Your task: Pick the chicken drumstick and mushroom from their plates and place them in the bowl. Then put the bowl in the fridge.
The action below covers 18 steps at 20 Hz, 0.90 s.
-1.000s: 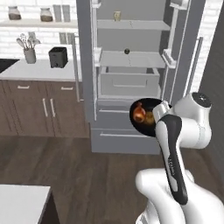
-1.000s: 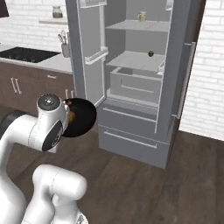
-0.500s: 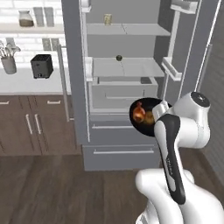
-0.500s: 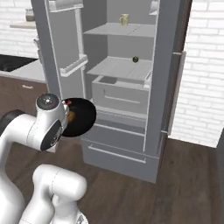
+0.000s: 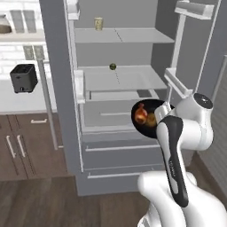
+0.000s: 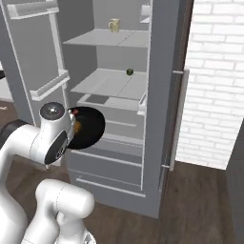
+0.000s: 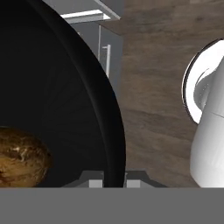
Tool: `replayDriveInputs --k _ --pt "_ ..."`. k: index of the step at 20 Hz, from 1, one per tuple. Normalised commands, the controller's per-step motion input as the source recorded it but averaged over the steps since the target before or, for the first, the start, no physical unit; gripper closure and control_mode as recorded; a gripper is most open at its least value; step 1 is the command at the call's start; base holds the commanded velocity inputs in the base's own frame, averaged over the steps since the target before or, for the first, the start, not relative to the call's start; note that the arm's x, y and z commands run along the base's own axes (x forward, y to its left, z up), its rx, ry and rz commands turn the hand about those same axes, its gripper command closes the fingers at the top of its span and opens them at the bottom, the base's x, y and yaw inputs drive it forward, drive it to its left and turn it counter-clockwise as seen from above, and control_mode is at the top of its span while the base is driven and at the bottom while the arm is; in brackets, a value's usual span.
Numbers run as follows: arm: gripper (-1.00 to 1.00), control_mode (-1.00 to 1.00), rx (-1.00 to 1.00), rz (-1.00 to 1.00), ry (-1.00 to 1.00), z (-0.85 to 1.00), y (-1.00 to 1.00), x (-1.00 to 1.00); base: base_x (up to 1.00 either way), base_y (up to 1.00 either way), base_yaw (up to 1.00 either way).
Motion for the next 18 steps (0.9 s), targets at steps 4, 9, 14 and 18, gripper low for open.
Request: replayDriveInputs --k 4,9,14,18 --pt "1.00 1.00 0.00 0.00 0.00 0.00 0.00 0.00 0.88 0.12 -0.10" --pt "1.00 1.00 0.00 0.00 0.00 0.00 0.00 0.00 0.64 0.02 -0.06" --pt "1.00 1.00 0.00 0.00 0.00 0.00 0.00 0.00 0.41 0.34 -0.03" --pt "1.00 1.00 0.00 0.00 0.00 0.00 0.00 0.00 0.75 0.32 -0.07"
